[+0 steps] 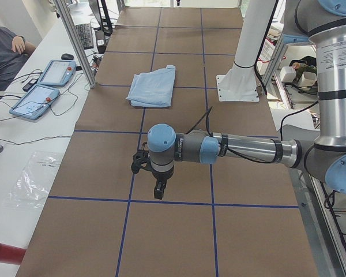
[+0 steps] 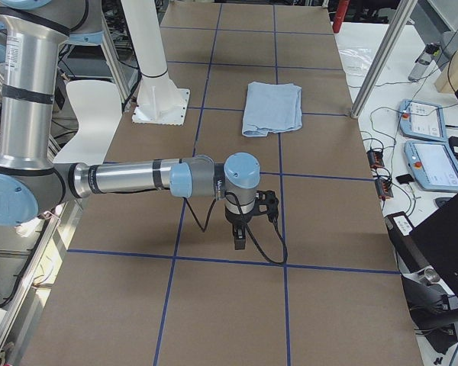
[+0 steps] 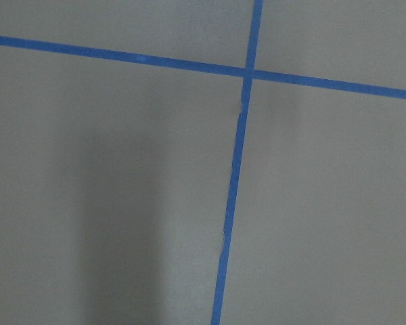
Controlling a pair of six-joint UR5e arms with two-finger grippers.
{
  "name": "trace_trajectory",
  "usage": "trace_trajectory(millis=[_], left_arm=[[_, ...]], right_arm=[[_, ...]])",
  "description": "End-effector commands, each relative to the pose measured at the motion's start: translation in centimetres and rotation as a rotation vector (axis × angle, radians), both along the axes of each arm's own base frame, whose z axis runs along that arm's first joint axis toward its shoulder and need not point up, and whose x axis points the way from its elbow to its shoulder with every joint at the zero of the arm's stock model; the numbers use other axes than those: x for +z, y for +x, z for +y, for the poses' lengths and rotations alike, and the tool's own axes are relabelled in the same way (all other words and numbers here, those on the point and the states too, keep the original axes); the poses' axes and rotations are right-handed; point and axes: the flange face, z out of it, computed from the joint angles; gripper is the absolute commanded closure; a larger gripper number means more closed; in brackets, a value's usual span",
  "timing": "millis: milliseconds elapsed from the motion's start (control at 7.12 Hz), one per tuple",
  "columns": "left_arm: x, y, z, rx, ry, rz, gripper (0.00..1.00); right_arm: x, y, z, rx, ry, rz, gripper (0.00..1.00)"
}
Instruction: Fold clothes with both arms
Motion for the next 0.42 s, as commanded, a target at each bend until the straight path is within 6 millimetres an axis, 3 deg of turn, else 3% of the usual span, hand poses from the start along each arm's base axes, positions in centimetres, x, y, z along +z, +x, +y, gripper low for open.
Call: trace_trajectory(millis=[0,281], left_arm=[[0.02,0.00,0.00,0.000,0.000,0.000,0.00],[0.02,0.00,0.00,0.000,0.000,0.000,0.00]], right_arm=[[-0.03,0.02,-0.05,0.000,0.001,0.003,0.00],[0.01,0.00,0.02,0.000,0.000,0.000,0.00]])
